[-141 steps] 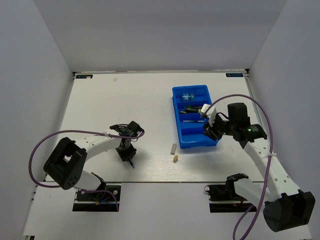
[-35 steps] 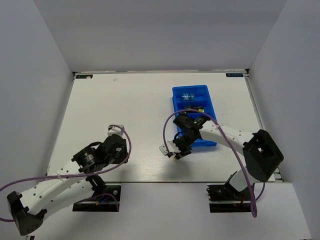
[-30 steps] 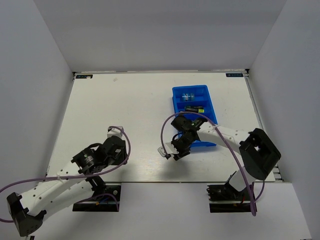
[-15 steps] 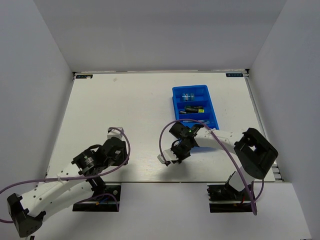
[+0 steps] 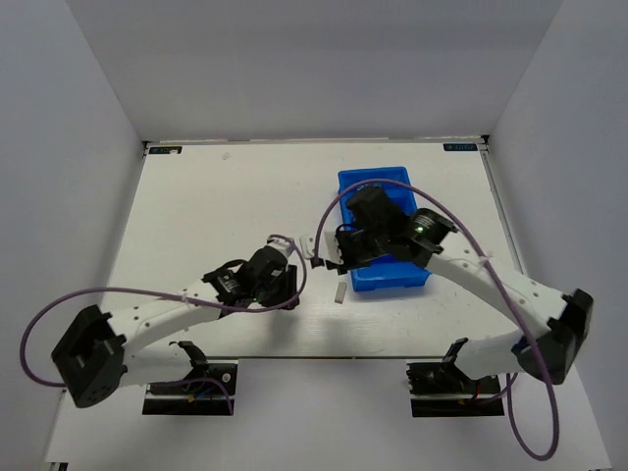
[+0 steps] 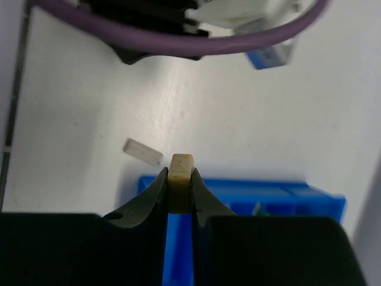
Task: Sort the stationery into containers
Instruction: Place the stationery in the storage box.
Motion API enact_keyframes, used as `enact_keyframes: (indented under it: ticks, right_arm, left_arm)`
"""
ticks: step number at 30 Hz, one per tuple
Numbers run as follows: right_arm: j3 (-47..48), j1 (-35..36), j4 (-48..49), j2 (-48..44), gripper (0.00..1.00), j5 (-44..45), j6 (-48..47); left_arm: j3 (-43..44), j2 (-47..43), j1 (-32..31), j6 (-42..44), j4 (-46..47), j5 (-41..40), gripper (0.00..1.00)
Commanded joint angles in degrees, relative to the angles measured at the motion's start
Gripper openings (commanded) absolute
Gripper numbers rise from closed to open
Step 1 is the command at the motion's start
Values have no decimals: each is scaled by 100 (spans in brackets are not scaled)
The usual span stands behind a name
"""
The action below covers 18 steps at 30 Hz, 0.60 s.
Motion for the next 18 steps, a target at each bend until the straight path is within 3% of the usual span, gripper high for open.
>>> enact_keyframes:
  ticks: [1,4,9,18]
  right_arm:
    - [151,-154,-783,-402,0,1456,572]
    - [-427,-391,-871,-631,0,2151,510]
    - [-1508,-1024,-565,-921,0,2170,510]
    - [-1791,-1939,7,-668,0,1740,229]
  left_arm:
    - [539,493,-146,42,1092,445,55]
    - [821,1056,-269,-116,1444,568,58]
    - [1138,1758,-374,-397,2026,647,60]
    - [1902,2638,-585,-512,2220,779,62]
